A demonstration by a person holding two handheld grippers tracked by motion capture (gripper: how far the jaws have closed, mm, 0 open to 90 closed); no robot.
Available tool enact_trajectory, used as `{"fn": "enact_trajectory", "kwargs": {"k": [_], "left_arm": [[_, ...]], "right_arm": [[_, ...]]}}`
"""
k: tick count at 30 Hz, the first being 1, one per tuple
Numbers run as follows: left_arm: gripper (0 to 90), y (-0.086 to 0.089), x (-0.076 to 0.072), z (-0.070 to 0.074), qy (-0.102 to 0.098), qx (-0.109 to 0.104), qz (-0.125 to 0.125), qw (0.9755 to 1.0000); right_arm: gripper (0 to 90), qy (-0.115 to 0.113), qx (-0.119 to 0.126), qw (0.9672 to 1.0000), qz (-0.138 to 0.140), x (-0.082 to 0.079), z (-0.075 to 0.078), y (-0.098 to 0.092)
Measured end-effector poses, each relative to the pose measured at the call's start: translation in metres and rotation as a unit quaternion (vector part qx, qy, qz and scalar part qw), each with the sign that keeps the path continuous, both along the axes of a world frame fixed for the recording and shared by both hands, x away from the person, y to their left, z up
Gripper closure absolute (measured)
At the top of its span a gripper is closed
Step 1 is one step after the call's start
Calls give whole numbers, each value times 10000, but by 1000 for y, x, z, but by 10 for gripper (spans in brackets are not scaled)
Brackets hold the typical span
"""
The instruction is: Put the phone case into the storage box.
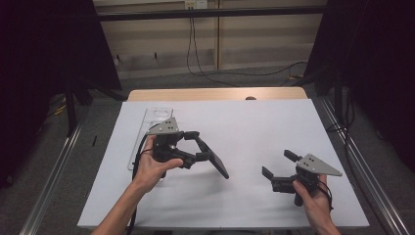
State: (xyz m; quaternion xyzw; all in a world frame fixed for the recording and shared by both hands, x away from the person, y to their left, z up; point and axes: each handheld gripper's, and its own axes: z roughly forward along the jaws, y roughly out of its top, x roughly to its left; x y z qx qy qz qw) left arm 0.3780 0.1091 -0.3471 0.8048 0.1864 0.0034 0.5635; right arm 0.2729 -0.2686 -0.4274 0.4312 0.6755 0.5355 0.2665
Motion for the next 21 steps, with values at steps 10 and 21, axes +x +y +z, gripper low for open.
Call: {"fn": "enact_trajectory", "kwargs": {"k": [10,21], "left_arm": [[149,7,2,3,15,100,208,9997],[149,19,4,15,-27,182,576,9982]], "right_arm": [[4,-74,-234,9980,-583,-14,-7,-14],[2,-236,-213,9968,-733,-22,-11,-24]]}}
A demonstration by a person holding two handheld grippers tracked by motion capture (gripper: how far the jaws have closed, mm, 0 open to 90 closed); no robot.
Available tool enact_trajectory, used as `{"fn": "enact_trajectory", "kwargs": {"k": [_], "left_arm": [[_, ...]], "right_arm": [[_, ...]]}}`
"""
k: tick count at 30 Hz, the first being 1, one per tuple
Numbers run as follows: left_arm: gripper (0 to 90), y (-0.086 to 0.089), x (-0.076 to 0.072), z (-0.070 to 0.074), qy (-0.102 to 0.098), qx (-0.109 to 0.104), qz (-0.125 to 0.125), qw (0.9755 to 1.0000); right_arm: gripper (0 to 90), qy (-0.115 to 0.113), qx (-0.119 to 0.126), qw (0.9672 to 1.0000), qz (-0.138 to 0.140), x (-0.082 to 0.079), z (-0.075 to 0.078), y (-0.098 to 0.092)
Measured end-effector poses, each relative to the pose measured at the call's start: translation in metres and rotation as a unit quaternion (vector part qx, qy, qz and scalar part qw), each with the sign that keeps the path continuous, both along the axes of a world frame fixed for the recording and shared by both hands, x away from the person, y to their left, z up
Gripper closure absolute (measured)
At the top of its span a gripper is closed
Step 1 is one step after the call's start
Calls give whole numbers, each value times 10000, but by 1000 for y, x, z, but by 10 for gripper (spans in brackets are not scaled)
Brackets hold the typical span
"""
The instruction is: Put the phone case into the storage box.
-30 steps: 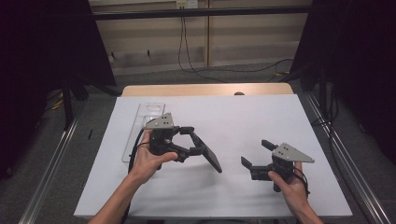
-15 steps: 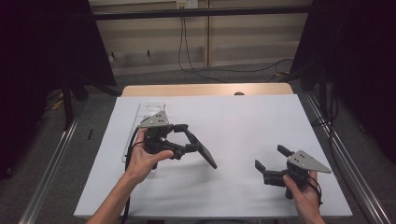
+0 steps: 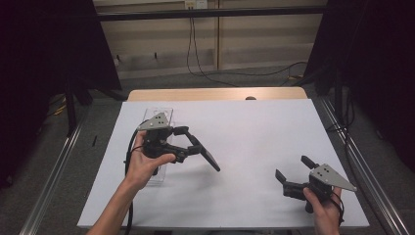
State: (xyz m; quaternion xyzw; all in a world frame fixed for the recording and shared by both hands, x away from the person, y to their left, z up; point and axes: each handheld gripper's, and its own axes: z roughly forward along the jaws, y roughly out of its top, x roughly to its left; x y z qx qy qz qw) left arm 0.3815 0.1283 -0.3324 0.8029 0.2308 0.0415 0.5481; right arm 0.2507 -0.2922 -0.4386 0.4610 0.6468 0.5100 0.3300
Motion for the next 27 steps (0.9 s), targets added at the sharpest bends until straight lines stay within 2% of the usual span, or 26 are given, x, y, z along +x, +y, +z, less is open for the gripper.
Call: {"fn": "enact_trajectory", "kwargs": {"k": [4,6,9,12,17,24,27], "left_arm": [[149,5,1,7,-37,21,187,9998],[149,8,3,8,10,68,334,9994],[149,13,7,10,23,144,499,9986],[149,19,10,15,15,133,632,9979],[149,24,14,22,28,223,806,9965],[148,32,20,33,-61,233,992,9948],[148,36,24,37,-86,287,1095,9935]], "right_arm": [[2,-3,117,9999,-42,0,-2,-1],[2,0,148,9999,-14,0,-2,-1],[1,-2,138,9999,23,0,-2,0],[0,-5,100,9999,65,0,-2,0],[1,22,116,9998,130,1,-4,-2],[1,0,111,9998,155,1,-4,-1],[1,-17,196,9997,118,0,-3,-1]]}}
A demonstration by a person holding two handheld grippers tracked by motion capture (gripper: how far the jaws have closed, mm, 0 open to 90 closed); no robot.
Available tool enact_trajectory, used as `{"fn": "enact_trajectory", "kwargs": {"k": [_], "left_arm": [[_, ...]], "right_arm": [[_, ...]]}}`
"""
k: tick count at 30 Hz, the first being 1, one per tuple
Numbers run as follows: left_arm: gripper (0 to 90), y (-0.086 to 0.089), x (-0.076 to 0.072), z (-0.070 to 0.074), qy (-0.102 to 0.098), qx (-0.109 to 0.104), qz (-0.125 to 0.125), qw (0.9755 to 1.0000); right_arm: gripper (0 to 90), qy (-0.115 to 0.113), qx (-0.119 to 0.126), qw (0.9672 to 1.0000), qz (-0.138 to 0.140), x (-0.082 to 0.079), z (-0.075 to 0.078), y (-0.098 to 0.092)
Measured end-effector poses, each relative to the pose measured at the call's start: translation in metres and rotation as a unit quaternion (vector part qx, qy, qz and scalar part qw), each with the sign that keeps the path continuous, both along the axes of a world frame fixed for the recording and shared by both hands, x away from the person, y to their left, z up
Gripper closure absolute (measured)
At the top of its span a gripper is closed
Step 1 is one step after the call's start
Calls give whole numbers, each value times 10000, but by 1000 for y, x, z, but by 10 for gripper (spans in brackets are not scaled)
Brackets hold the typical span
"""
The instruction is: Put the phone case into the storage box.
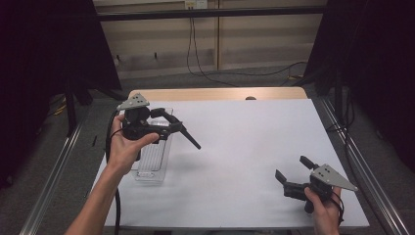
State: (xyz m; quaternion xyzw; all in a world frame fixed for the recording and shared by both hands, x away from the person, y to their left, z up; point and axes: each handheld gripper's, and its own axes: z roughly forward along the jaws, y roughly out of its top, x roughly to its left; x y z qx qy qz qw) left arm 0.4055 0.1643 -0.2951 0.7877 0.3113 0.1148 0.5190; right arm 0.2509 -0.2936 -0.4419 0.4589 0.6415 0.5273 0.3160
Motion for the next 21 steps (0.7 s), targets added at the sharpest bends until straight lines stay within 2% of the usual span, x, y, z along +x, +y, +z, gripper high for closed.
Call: {"fn": "enact_trajectory", "kwargs": {"k": [5,12,21], "left_arm": [[148,8,5,5,0,-43,191,9998],[148,18,15,13,-20,63,446,9990],[148,29,27,20,-9,81,744,9972]], "right_arm": [[2,5,-9,10000,37,0,0,-1],[0,4,1,10000,34,1,-1,-1],[0,16,-17,10000,89,1,-1,1]]}}
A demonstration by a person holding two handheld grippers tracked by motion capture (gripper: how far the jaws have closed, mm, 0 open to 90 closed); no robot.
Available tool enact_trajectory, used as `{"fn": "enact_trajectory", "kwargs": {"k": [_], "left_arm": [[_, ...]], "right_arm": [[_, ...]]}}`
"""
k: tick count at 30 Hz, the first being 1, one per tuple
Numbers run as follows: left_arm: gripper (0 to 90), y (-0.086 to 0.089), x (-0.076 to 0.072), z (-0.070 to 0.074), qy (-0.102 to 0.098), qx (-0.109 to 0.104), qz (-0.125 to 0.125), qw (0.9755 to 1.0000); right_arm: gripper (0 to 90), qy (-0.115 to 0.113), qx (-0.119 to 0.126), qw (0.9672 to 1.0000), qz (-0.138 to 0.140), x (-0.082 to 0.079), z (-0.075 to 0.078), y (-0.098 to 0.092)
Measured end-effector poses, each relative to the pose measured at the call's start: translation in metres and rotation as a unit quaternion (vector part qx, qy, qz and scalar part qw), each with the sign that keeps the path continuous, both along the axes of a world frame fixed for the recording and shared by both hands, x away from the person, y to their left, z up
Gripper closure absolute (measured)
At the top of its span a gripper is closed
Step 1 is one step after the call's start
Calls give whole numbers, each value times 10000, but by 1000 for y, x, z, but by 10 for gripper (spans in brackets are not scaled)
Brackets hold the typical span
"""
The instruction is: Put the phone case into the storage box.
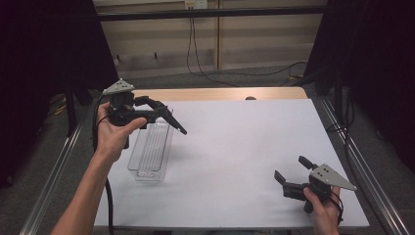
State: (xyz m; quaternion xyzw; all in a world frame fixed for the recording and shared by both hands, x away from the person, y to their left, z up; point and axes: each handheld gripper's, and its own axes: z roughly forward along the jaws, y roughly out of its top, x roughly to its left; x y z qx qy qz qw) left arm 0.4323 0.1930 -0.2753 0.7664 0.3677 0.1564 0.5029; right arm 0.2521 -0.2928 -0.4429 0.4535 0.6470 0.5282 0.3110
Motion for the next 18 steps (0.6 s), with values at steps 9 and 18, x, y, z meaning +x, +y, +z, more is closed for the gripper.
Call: {"fn": "enact_trajectory", "kwargs": {"k": [9,18], "left_arm": [[147,9,8,2,3,7,324,9995],[147,16,16,2,-14,77,584,9983]], "right_arm": [[0,-2,-34,10000,22,0,0,0],[0,-7,-65,10000,53,0,0,2]]}}
